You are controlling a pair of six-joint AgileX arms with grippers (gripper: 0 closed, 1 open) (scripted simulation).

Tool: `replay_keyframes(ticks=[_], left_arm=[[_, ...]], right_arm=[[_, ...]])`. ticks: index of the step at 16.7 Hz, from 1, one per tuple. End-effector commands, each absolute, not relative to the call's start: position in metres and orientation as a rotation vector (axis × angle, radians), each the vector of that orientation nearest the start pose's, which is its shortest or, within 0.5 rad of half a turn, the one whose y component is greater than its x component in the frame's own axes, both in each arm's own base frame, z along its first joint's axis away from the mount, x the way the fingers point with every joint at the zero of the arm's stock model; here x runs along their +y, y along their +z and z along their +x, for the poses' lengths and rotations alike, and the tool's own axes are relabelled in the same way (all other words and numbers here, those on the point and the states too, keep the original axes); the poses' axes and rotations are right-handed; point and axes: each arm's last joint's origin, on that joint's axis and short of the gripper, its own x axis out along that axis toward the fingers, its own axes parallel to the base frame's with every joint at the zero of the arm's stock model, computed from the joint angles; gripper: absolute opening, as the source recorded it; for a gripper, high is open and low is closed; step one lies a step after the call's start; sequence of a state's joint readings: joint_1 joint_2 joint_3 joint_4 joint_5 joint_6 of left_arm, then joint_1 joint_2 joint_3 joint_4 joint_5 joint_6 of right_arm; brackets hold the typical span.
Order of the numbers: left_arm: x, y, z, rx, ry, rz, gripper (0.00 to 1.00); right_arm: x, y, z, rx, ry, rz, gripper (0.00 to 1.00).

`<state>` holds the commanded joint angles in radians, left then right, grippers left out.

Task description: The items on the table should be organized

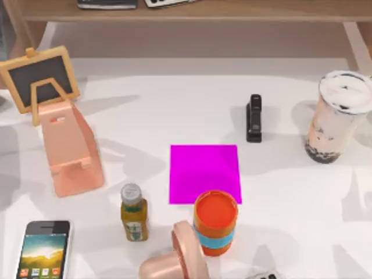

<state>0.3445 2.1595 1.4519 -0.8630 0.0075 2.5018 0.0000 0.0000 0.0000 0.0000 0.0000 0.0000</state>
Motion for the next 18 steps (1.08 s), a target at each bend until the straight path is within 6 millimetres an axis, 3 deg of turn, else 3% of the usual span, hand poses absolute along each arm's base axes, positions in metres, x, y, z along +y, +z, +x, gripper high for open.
replay_keyframes(ticks=[8,16,18], left_arm=[[0.1373,0.1065,0.3731,0.873,-1.62,1.619,0.02],[0.1373,0.1065,0.3731,0.873,-1.62,1.619,0.0],[0.137,0.1144,0.372,0.889,-1.608,1.626,0.0]], right_arm=[[-0.0012,0.16,0.1057,0.0,0.0,0.0,1.0],[-0.0012,0.16,0.1057,0.0,0.0,0.0,1.0],[-0.0012,0.16,0.1057,0.0,0.0,0.0,1.0]])
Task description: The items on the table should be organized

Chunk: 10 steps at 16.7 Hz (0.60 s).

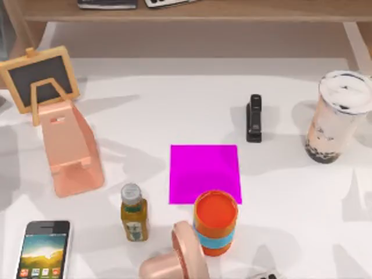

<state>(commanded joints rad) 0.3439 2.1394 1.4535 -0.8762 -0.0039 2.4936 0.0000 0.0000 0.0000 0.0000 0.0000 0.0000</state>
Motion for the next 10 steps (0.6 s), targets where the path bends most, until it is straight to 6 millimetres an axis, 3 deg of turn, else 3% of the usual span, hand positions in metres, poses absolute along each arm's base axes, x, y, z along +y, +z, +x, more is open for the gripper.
replay_keyframes(ticks=[10], left_arm=[[0.139,0.179,0.376,0.887,-1.617,1.624,0.0]], right_arm=[[-0.001,0.16,0.106,0.0,0.0,0.0,1.0]])
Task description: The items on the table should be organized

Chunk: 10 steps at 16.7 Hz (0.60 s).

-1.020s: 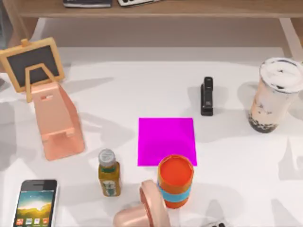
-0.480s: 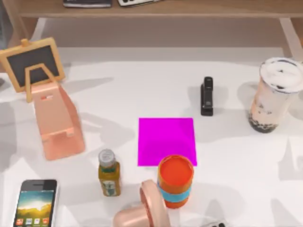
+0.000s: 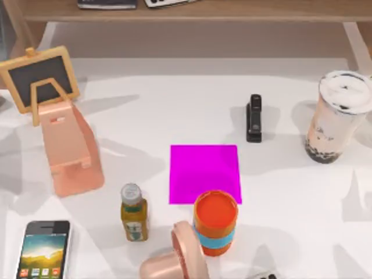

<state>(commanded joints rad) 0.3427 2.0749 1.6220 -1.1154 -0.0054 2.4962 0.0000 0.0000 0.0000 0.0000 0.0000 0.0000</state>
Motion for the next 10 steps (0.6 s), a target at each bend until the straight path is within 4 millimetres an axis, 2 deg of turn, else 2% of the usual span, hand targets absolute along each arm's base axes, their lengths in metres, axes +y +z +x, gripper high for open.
replay_keyframes(ticks=[4,10], left_arm=[[0.137,0.212,0.372,0.89,-1.609,1.624,0.0],[0.136,0.213,0.373,0.89,-1.605,1.626,0.0]], right_arm=[[-0.001,0.16,0.106,0.0,0.0,0.0,1.0],[-0.001,0.16,0.106,0.0,0.0,0.0,1.0]])
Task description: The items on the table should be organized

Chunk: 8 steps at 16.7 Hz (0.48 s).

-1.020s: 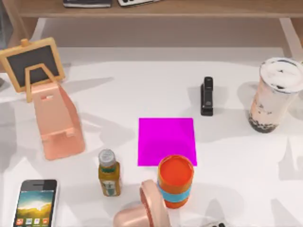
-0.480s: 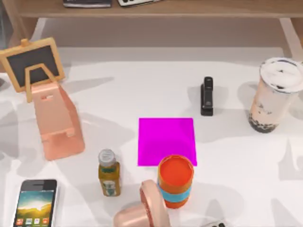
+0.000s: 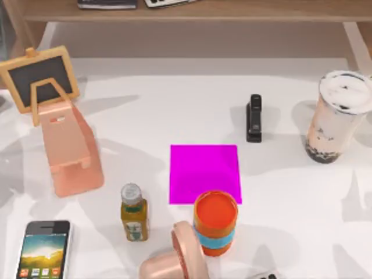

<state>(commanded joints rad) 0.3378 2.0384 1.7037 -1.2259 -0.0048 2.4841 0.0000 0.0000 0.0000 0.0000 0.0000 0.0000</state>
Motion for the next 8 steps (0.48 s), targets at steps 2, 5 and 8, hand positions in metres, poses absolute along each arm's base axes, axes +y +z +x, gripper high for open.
replay_keyframes(ticks=[2,5,8], left_arm=[[0.13,0.22,0.377,0.906,-1.557,1.632,0.0],[0.108,0.239,0.388,0.943,-1.415,1.631,0.0],[0.073,0.261,0.401,0.972,-1.229,1.577,0.0]], right_arm=[[-0.001,0.16,0.106,0.0,0.0,0.0,1.0],[-0.001,0.16,0.106,0.0,0.0,0.0,1.0],[-0.001,0.16,0.106,0.0,0.0,0.0,1.0]])
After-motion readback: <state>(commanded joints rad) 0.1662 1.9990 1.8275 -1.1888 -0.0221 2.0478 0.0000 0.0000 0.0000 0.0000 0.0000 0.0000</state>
